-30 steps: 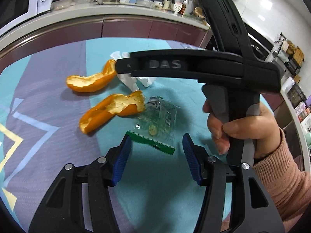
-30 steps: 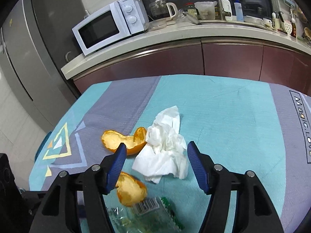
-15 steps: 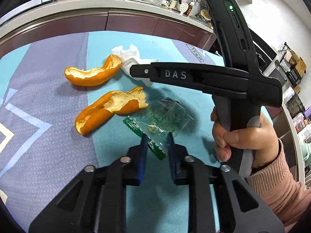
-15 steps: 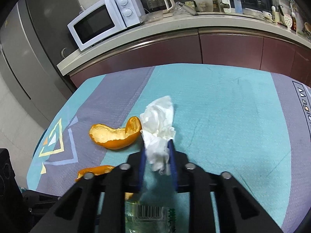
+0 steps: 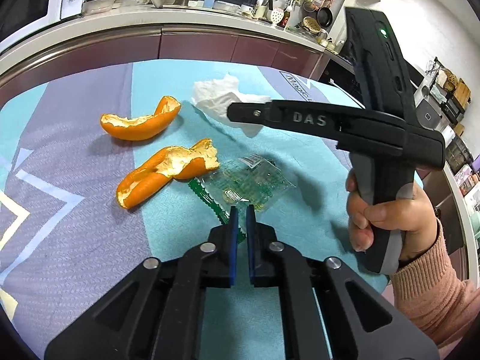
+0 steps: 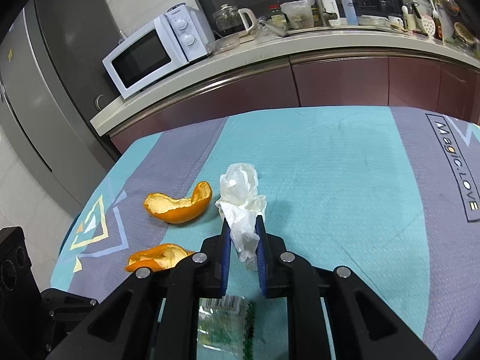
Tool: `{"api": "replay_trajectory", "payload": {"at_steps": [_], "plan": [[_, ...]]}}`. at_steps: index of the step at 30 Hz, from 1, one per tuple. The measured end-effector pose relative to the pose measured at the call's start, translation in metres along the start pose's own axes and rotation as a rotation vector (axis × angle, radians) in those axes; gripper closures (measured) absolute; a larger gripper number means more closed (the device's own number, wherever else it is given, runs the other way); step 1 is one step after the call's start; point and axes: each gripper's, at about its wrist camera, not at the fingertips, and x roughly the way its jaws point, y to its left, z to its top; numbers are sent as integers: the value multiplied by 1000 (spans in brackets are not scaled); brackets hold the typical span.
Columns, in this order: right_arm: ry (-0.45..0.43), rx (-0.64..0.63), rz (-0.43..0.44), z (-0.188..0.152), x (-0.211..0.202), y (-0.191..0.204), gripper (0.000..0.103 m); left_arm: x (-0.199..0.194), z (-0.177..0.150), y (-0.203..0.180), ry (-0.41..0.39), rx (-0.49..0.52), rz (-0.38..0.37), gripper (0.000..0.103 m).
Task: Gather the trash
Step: 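Grasp the clear green-strip wrapper with the left tool while the right tool grasps the white tissue, then lift the held wrapper and tissue off the cloth with both tools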
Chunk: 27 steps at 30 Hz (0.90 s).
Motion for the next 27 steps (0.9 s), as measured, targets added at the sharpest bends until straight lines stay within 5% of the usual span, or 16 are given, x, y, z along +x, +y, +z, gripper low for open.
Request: {"api": "replay_trajectory", "payload": {"at_steps": [3,7,12,15,20,23,27], "plan": [[-1,14,1,-5,-5,-5,89,3,2,-2,9,-5,-6,75],[12,28,6,-14,-7,-10,89,7,3,-6,21,0,-19,66],[26,47,27,-22,-7,-13,89,12,6,-4,29,-8,-30,67],[32,46,35,-25,-8,-12,89,15,10,2,36,-28,-33,87],[40,51,46,-30,-10,-11,89,14,20,5,23,-43,-34,98],[42,56,51,-32,-12,-10,89,14,21,6,34,-36,-35,97],[51,70,62,-36,-14,-10,89,19,18,8,42,-53,-3,74]]}}
